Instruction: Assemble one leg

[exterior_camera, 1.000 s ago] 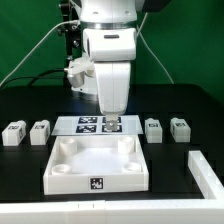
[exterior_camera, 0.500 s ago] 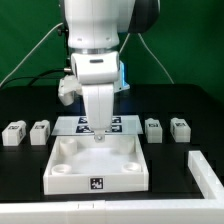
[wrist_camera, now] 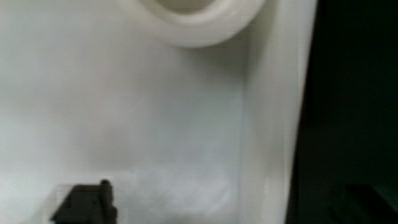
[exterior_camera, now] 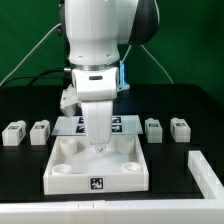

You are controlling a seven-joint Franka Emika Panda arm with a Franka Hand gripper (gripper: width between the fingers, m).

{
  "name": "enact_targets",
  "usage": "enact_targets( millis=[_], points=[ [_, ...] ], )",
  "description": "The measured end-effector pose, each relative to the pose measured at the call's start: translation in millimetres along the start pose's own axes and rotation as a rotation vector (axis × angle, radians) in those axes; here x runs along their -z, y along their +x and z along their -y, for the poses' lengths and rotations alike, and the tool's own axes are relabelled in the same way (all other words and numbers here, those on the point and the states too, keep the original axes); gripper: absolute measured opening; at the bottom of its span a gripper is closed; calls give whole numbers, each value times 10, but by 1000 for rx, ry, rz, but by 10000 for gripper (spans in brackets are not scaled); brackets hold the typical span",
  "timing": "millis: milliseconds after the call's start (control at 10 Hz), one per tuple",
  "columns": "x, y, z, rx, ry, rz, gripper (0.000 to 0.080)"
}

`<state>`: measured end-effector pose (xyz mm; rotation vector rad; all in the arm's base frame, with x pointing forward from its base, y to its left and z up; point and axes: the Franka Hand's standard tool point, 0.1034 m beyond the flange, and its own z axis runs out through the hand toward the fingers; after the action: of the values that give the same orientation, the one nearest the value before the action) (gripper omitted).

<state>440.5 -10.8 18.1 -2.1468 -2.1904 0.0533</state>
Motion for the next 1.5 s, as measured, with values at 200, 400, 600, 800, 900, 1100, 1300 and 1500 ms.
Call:
enact_targets(
  millis=[200,400,600,800,900,1100,1300,1500],
  points=[
    [-1,-1,2,0,0,0,342],
    [-3,-1,4,0,1,0,142],
    [-1,-3,1,-1,0,0,57],
    [-1,-3,1,-1,0,0,57],
    [-1,-3,1,-1,0,0,57],
    [-1,-3,1,-1,0,0,57],
    [2,11,-11,1,-1,-1,58],
    [40,200,-163,5,-16,-10,58]
  ],
)
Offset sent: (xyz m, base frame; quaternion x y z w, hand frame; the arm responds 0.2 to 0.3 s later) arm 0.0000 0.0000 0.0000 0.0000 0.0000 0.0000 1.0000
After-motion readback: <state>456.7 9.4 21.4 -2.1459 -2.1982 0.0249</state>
